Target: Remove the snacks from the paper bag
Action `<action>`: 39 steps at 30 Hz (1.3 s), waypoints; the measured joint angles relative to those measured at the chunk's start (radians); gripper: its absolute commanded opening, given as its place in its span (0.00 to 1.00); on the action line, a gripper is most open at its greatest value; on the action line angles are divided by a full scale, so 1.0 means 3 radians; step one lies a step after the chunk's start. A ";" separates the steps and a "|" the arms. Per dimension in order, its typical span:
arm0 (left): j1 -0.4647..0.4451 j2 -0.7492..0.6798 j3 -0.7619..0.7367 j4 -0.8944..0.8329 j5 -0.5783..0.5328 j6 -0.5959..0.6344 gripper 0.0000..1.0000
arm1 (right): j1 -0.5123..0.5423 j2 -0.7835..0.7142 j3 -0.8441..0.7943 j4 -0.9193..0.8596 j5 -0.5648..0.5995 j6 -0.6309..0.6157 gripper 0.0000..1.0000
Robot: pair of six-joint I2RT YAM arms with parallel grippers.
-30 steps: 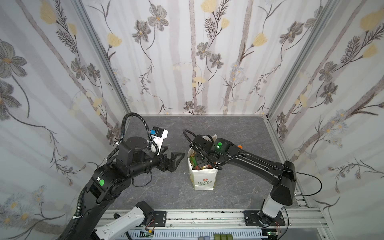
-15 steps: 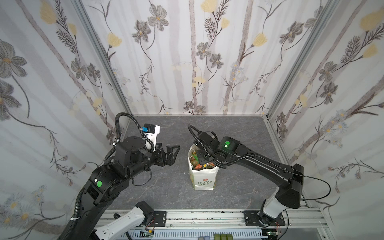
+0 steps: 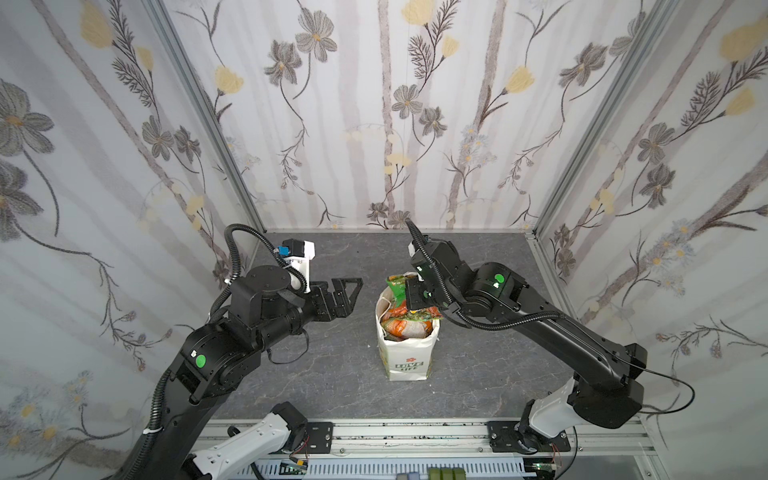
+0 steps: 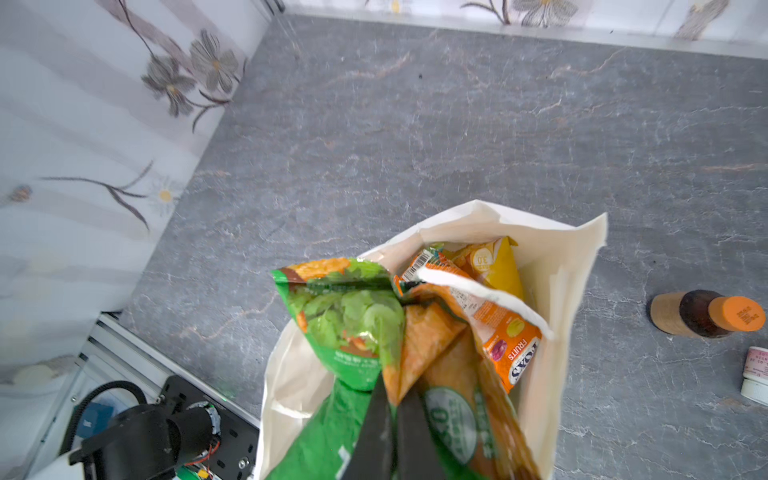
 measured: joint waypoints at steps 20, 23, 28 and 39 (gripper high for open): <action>0.0004 0.0454 0.0066 0.1277 0.0561 -0.0828 1.00 | 0.0092 -0.0526 0.0238 0.1151 0.0294 -0.0280 0.00; 0.0003 0.0587 0.0192 0.1513 0.0603 -0.0857 1.00 | 0.0097 -0.0498 0.0235 0.1310 0.0186 -0.0292 0.00; 0.0004 0.0722 0.0273 0.1734 0.0627 -0.0913 0.92 | 0.0125 -0.0448 0.0206 0.1511 -0.0001 -0.0301 0.00; 0.0056 0.0835 0.0270 0.1943 0.0553 -0.0991 0.31 | 0.0181 -0.0271 0.0179 0.1764 -0.0219 -0.0281 0.05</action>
